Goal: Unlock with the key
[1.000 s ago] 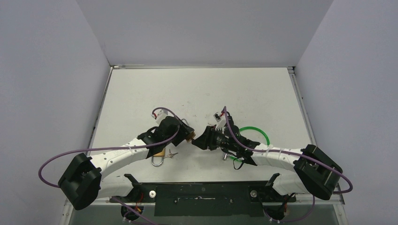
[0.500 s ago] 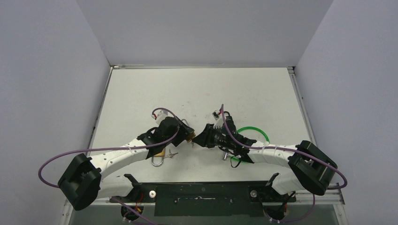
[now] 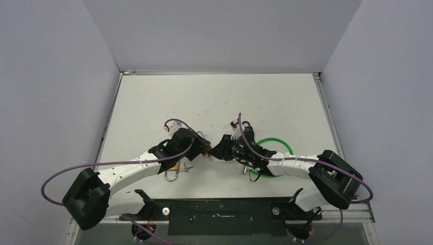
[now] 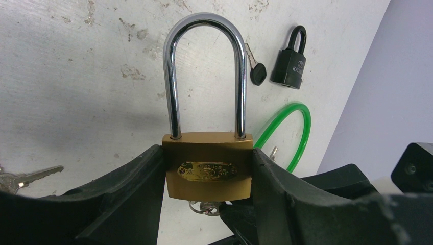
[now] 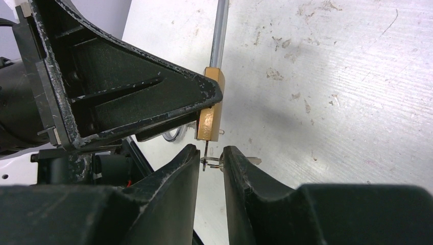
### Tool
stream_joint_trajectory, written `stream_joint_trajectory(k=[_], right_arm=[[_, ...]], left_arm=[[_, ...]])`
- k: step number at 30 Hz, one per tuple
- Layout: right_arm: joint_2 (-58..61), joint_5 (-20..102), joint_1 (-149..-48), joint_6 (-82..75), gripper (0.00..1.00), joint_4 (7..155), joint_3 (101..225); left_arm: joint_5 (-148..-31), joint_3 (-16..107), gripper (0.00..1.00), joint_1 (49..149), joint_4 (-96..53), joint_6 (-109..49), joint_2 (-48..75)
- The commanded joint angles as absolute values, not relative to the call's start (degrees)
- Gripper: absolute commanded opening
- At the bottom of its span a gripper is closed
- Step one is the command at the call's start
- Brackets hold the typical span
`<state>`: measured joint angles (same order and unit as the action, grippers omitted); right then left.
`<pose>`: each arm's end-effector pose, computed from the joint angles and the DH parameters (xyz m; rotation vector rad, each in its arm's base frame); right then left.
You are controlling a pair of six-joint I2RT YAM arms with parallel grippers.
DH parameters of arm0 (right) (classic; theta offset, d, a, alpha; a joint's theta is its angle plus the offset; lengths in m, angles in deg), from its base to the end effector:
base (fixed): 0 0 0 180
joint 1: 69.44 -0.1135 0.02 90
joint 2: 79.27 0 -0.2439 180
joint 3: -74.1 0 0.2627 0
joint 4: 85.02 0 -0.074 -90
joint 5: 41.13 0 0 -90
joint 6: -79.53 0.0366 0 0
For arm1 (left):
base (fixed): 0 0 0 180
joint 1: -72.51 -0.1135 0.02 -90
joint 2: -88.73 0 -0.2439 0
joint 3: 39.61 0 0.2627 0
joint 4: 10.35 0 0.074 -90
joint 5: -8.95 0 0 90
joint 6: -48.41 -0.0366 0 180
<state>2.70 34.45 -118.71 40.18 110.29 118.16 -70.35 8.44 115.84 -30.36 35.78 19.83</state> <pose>0.1851 0.2289 0.1515 -0.1605 2.2217 1.3139 0.1944 -0.1741 0.1756 -0.8107 2.2928 -0.8529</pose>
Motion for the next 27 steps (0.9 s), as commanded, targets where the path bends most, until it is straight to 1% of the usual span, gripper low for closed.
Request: stream_joint_trajectory(k=[1,5,12,14,16,18,19,23,27], right_arm=[[1.25,33.88,-119.08,40.65,0.24,113.1,117.89],[1.96,32.91,-119.18,41.26,0.2,113.57,118.13],[2.51,32.52,-119.66,41.66,0.23,112.45,118.72],[2.51,32.77,-119.66,41.6,0.2,112.05,118.89],[2.68,32.8,-119.67,41.56,0.13,111.52,119.15],[2.83,32.91,-119.67,41.65,0.02,111.17,119.34],[2.87,33.14,-119.67,41.65,0.0,111.08,119.42],[4.23,33.9,-119.47,41.62,0.0,110.34,121.13],[6.38,34.55,-118.95,40.87,0.0,109.35,125.5]], left_arm=[[-70.51,9.45,0.0,115.42,-24.36,36.95,22.36],[-70.5,9.54,0.0,115.4,-24.48,37.0,22.39],[-70.42,9.7,0.0,115.45,-24.73,37.05,22.19],[-70.42,9.71,0.0,115.4,-24.78,37.08,22.24],[-70.42,9.66,0.0,115.46,-24.78,37.08,22.31],[-70.46,9.78,0.0,115.4,-24.78,37.08,22.42],[-70.7,9.85,0.0,115.4,-24.79,37.08,22.53],[-74.19,9.5,0.0,115.52,-22.65,37.51,22.95],[-77.65,8.0,0.0,115.73,-20.18,38.18,23.4]])
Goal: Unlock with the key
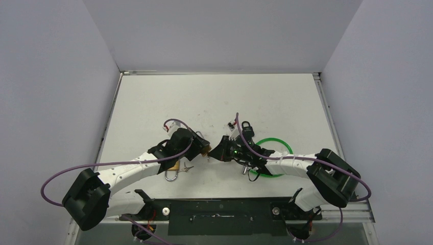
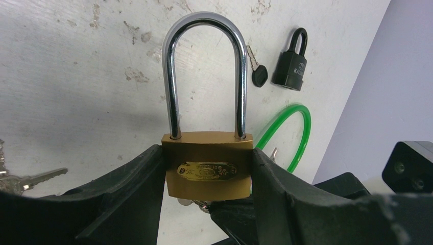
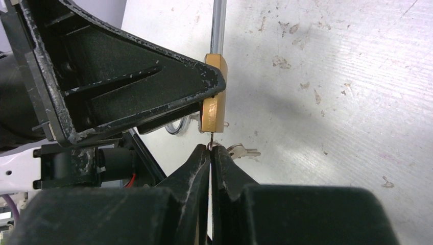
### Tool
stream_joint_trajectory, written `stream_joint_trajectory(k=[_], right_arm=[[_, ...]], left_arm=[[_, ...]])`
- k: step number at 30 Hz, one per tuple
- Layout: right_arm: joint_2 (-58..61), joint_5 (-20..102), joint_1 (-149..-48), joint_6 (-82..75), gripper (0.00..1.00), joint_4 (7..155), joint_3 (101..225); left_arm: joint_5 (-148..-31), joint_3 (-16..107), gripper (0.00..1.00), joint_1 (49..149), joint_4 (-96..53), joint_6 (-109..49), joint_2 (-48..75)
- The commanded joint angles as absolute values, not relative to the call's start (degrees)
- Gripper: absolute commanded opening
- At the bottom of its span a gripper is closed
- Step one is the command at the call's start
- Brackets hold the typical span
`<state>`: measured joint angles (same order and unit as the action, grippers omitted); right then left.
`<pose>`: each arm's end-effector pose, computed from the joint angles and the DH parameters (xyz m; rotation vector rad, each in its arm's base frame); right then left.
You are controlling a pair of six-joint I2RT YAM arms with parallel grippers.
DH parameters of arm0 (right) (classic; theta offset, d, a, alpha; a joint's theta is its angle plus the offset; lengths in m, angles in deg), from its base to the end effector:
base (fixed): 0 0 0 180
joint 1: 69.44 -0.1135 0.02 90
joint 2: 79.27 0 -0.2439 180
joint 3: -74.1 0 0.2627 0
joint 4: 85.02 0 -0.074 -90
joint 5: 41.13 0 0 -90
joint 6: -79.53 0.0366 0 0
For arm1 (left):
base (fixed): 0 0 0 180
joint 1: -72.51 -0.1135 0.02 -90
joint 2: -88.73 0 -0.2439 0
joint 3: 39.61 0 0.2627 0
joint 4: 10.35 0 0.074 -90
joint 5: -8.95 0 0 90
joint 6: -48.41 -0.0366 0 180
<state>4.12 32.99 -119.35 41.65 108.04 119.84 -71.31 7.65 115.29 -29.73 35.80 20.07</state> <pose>0.1850 0.2354 0.1499 -0.1597 2.2769 1.3342 0.1944 -0.1715 0.1729 -0.8155 2.2979 -0.8638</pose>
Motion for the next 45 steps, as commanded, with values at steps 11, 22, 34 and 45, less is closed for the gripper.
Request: stream_joint_trajectory(k=[11,22,34,45], right_arm=[[6.47,29.03,-114.22,57.8,0.0,125.86,122.13],[-0.48,28.61,-112.29,83.39,0.0,147.14,109.37],[-22.24,35.86,-111.72,43.07,0.7,104.43,116.93],[-22.3,31.64,-111.24,25.78,0.81,89.22,130.54]], left_arm=[[-77.96,5.35,0.0,115.8,-15.16,38.31,28.43],[-77.27,-0.84,0.0,115.49,9.7,32.16,35.62],[-76.57,2.13,0.0,115.44,6.58,3.53,39.1],[-97.8,6.23,0.0,115.38,6.99,-15.91,36.18]])
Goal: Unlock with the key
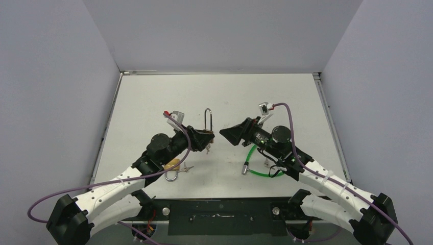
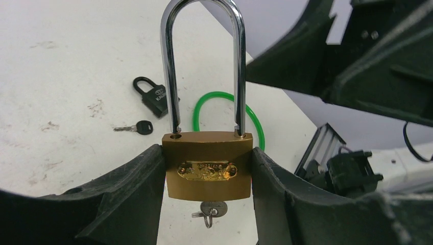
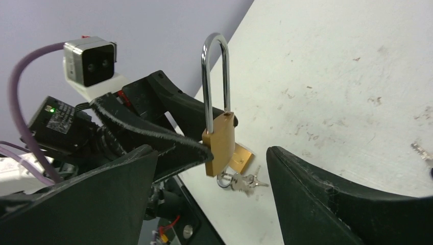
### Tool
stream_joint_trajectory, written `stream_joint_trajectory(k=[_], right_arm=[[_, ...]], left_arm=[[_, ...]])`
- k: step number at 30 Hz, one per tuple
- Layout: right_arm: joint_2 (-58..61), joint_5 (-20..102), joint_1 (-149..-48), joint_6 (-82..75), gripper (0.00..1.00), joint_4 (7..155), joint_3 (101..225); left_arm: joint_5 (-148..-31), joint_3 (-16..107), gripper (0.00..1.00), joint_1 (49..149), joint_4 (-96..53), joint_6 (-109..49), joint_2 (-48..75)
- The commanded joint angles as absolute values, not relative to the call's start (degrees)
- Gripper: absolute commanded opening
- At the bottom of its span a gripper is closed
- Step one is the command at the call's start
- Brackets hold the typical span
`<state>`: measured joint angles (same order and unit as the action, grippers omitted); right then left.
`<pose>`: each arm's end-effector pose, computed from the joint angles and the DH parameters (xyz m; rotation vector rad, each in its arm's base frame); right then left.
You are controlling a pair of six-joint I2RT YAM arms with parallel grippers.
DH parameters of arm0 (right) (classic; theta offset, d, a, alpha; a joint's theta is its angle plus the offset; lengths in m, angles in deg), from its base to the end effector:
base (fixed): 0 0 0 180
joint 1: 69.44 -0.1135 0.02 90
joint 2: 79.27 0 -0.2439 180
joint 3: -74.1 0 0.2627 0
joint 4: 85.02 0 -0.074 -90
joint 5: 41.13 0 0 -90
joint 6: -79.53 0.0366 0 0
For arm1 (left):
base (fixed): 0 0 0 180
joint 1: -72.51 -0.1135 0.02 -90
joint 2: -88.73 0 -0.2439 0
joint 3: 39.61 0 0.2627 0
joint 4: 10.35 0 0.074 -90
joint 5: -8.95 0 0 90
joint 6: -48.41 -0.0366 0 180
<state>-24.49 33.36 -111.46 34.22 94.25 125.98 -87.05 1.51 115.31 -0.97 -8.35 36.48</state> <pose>0.1797 0.1751 0.2925 -0.1887 1.8112 1.3428 0.1726 -0.1650 0.2523 0.2298 1.7020 -1.0955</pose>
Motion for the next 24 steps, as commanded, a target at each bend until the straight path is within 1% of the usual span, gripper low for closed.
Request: stream_joint_trajectory(k=[1,4,5,10,16,20,22,24], right_arm=[[-21.83,31.04,-111.19,25.3,0.81,89.74,130.96],[-20.86,30.03,-111.19,25.53,0.81,90.93,131.84],[-20.71,29.36,-111.19,25.73,0.8,91.67,131.93],[-19.41,27.11,-111.0,26.7,0.66,93.12,132.94],[-20.54,25.33,-110.05,28.77,0.41,99.19,130.91],[-20.37,20.46,-109.24,29.68,0.17,103.56,129.74],[-20.21,18.09,-109.1,30.22,0.08,106.07,128.98],[-20.15,16.92,-108.91,30.7,0.02,107.46,128.57]], left_arm=[[-99.46,6.38,0.0,115.33,7.77,-15.92,35.79],[-104.21,6.87,0.0,115.36,8.69,-16.38,34.79],[-105.24,6.9,0.0,115.31,8.79,-16.44,34.51],[-109.71,5.67,0.0,115.24,11.11,-15.56,33.9],[-114.91,5.41,0.0,115.27,11.63,-15.39,32.99],[-116.46,5.48,0.0,115.14,11.42,-14.69,32.24],[-116.64,5.49,0.0,115.16,11.43,-14.05,31.83],[-116.72,5.62,0.0,115.01,11.43,-13.19,31.42]])
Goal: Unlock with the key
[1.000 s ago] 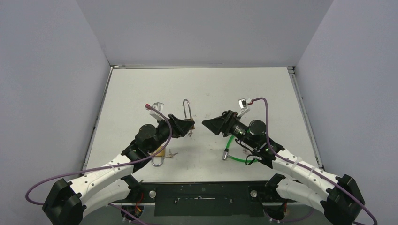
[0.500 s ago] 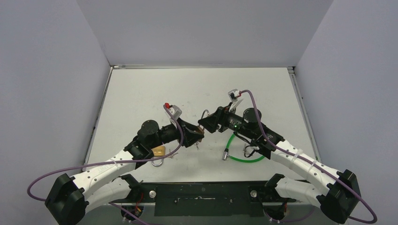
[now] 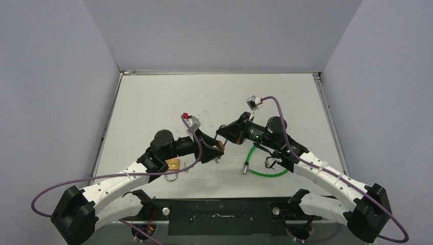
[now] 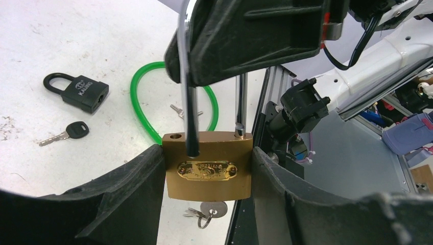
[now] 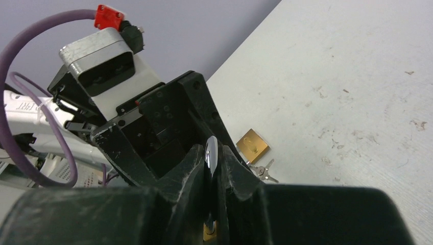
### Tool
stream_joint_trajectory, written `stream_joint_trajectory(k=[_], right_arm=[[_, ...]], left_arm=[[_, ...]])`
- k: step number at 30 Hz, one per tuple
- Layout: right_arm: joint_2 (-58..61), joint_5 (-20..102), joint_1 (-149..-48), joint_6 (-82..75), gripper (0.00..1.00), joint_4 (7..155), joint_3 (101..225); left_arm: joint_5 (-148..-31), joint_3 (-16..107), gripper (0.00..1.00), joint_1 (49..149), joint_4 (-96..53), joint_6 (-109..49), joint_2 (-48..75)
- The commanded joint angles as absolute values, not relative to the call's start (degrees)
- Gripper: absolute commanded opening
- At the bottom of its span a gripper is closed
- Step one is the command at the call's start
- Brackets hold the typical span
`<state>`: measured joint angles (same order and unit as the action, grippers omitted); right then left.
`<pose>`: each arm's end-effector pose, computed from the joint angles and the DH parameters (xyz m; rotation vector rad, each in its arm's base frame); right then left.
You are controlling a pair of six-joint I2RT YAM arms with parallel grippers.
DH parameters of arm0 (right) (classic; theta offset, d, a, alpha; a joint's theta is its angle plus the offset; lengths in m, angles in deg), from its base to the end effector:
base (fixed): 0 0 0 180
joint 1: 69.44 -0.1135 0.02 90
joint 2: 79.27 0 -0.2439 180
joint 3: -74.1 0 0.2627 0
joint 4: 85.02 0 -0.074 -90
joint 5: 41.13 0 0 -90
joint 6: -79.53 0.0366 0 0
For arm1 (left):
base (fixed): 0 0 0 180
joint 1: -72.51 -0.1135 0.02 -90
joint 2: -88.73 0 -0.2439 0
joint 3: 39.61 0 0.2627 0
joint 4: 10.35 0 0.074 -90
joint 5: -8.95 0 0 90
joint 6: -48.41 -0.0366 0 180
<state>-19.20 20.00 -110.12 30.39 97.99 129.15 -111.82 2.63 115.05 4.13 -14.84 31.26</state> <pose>0.1902 0.1868 0.2982 -0.4368 1.7695 1.4600 0.1699 -0.1813 0.2487 0.6895 1.6174 -1.3362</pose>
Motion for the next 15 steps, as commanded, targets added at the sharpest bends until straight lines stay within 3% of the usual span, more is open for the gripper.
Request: stream_joint_trajectory(k=[1,2,4,6,7,9,15], right_arm=[[-20.17,16.7,-108.86,30.73,0.0,107.92,128.39],[-20.29,16.85,-108.77,30.82,0.0,107.98,128.24],[-20.46,17.0,-108.45,30.91,0.0,108.22,127.96],[-20.63,17.47,-108.09,31.16,0.0,108.25,127.89],[-20.65,17.89,-107.95,31.25,0.0,108.17,127.95],[-20.52,19.17,-107.87,31.44,0.0,107.45,128.27],[-18.48,22.0,-107.76,33.46,0.0,105.52,129.47]], left_arm=[[-116.56,5.71,0.0,114.91,11.23,-12.56,31.31],[-116.13,5.87,0.13,114.65,10.8,-11.81,31.18],[-114.74,6.31,0.55,113.82,9.16,-10.75,31.14],[-112.9,6.38,0.82,113.05,7.37,-10.84,31.56],[-111.93,6.26,0.9,112.83,6.58,-11.39,32.05],[-109.7,5.6,0.97,112.85,5.76,-12.62,33.38],[-105.06,4.1,0.97,112.78,3.84,-14.69,35.74]])
